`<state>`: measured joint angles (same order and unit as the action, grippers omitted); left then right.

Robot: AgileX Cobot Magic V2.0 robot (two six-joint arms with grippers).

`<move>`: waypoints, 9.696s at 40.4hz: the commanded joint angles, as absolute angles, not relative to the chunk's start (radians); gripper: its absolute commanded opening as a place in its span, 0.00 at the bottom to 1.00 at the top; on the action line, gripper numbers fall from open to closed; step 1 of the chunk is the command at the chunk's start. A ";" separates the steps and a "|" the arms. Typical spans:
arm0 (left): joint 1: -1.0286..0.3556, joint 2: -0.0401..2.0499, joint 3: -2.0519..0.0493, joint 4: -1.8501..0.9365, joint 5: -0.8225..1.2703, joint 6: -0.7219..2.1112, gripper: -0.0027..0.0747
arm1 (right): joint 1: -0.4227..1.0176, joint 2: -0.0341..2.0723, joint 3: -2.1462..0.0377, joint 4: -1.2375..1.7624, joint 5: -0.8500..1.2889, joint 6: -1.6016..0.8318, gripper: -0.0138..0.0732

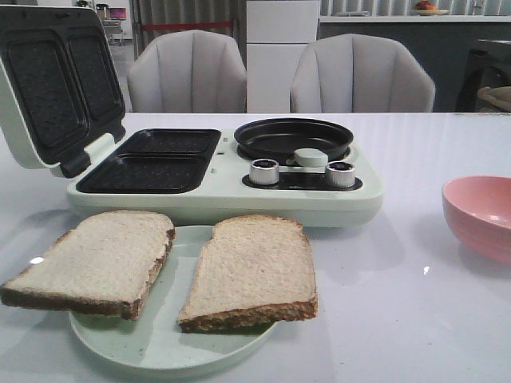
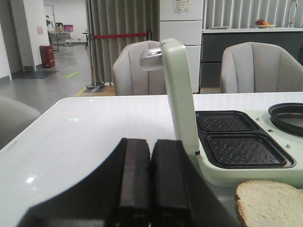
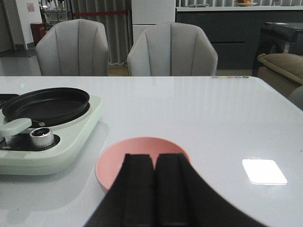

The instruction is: Make breakfast with bread and shrimp

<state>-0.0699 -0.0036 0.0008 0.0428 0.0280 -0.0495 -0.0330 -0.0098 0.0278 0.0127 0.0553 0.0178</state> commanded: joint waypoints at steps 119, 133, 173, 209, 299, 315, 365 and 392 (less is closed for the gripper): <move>-0.317 0.613 -0.609 -0.100 0.474 0.454 0.79 | -0.033 0.736 -0.673 0.013 0.540 0.017 0.80; -0.736 0.831 -0.443 0.266 0.332 0.513 0.79 | -0.033 0.736 -0.673 0.013 0.540 0.017 0.80; -0.876 1.345 -0.514 1.276 0.483 -0.507 0.72 | -0.033 0.736 -0.673 0.013 0.540 0.017 0.80; -0.876 1.514 -0.520 1.547 0.608 -0.766 0.68 | -0.033 0.736 -0.673 0.013 0.540 0.017 0.80; -0.532 1.900 -1.355 1.609 0.543 -0.578 0.16 | -0.033 0.736 -0.673 0.013 0.539 0.017 0.80; -0.515 2.045 -1.487 1.611 0.556 -0.578 0.17 | -0.033 0.736 -0.673 0.013 0.540 0.017 0.80; -0.564 1.845 -1.487 1.192 0.792 -0.470 0.54 | -0.033 0.736 -0.673 0.013 0.540 0.017 0.80; -0.784 1.341 -1.368 0.483 1.085 -0.362 0.54 | -0.033 0.736 -0.673 0.013 0.540 0.017 0.80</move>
<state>-0.7500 1.4500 -1.3861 0.4835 1.1228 -0.3665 -0.0330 0.7358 -0.6463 0.0127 0.6069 0.0178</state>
